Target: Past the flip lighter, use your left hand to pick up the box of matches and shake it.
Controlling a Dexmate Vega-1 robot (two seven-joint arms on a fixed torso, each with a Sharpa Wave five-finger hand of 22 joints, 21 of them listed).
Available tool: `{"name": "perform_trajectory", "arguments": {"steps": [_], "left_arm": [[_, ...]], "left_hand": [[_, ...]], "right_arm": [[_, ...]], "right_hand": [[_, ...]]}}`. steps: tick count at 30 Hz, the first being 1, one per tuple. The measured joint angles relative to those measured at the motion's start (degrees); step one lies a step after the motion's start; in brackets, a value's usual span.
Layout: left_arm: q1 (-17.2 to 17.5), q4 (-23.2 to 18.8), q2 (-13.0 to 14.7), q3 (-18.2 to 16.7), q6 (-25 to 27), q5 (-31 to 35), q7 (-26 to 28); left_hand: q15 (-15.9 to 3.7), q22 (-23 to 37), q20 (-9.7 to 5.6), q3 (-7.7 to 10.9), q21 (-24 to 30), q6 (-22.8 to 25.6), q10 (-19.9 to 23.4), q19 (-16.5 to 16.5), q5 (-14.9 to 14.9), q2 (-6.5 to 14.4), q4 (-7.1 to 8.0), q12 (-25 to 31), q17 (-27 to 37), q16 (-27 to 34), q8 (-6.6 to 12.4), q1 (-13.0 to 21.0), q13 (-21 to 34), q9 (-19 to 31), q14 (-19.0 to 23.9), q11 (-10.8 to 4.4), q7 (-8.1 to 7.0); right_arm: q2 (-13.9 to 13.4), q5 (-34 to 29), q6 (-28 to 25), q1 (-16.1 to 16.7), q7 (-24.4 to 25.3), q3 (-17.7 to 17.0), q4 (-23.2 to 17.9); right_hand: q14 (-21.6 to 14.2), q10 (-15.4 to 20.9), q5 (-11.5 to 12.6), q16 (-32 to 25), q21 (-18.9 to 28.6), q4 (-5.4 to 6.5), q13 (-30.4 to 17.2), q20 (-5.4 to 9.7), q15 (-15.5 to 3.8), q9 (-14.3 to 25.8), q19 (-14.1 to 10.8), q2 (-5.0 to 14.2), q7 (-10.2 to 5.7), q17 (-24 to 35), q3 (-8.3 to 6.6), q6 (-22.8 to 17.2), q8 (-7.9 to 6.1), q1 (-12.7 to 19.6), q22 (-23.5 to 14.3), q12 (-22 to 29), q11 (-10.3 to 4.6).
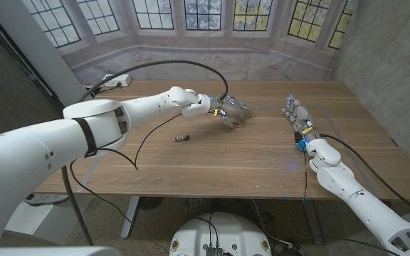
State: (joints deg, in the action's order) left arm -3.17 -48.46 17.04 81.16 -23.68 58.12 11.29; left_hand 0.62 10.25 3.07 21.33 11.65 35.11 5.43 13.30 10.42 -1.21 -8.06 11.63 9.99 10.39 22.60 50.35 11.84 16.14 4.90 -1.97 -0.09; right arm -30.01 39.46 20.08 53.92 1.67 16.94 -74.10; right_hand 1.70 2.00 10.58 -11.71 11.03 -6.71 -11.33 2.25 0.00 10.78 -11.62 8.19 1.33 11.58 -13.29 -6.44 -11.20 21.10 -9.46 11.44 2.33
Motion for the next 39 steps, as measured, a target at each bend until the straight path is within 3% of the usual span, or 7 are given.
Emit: {"name": "perform_trajectory", "arguments": {"steps": [17,39], "left_arm": [[1.0,-2.0,0.7,-0.6,0.7,0.5,-0.7],[2.6,-5.5,3.0,-2.2,1.7,1.4,-2.5]], "left_hand": [[-0.53,0.0,0.00,0.02,0.0,3.7,0.5,0.0,-0.1,0.0,0.00,0.5,0.0,0.0,1.54,0.0,0.0,0.0,0.5,-0.09,-0.28],[-0.52,0.0,0.00,0.02,0.0,3.8,1.1,0.0,-0.1,0.5,0.00,0.4,0.0,0.0,1.57,-0.5,-0.1,0.2,0.5,-0.08,-0.32]], "right_arm": [[-0.3,0.2,0.1,0.8,-0.1,-0.2,-0.4],[-0.7,-0.1,-0.7,1.3,0.4,0.1,-1.6]], "right_hand": [[0.0,0.0,0.0,0.0,0.0,0.00,0.0,0.00,0.00,0.0,0.0,0.00,0.00,0.0,0.00,0.0,0.00,0.0,0.0,0.0,0.00],[0.0,0.0,0.0,0.0,0.0,0.00,0.0,-0.01,0.00,0.0,0.0,0.00,0.00,0.0,0.00,0.0,0.00,0.0,0.0,0.0,0.00]]}}
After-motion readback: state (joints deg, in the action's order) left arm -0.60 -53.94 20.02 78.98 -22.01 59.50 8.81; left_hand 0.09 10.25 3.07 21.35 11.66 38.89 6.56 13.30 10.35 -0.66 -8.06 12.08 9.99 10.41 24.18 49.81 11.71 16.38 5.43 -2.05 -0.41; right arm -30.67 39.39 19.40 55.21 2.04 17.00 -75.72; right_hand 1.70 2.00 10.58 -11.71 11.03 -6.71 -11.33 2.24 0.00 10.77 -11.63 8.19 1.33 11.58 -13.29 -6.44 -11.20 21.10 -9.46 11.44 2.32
